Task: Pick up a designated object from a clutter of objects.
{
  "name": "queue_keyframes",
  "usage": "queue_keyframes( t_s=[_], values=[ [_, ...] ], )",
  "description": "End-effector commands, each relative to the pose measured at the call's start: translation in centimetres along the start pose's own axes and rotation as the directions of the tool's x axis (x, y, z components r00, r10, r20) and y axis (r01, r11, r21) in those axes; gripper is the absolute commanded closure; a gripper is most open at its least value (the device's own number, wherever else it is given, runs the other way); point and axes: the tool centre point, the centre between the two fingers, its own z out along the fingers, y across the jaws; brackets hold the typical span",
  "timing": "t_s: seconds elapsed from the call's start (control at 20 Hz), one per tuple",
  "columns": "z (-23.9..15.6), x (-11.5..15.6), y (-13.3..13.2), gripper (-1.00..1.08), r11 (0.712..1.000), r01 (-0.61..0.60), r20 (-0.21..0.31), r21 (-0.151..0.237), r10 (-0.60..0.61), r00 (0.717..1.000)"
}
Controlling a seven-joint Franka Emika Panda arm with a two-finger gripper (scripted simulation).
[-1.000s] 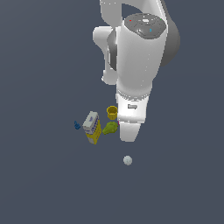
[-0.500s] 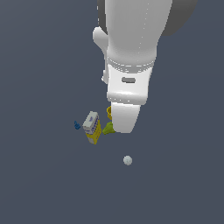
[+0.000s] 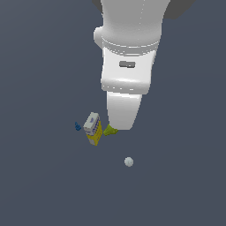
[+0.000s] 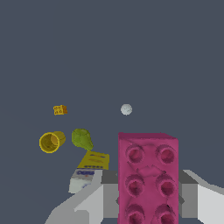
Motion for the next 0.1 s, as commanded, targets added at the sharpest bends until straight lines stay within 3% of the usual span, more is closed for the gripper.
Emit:
queue_keyframes(
  t_s=[0.0,0.05],
  values=[
    [-0.22,-0.03,0.09,1.08,1.0,0.0,0.0,0.0,0.0,1.0],
    [-0.23,-0.03,0.1,1.08,1.0,0.0,0.0,0.0,0.0,1.0]
  ],
)
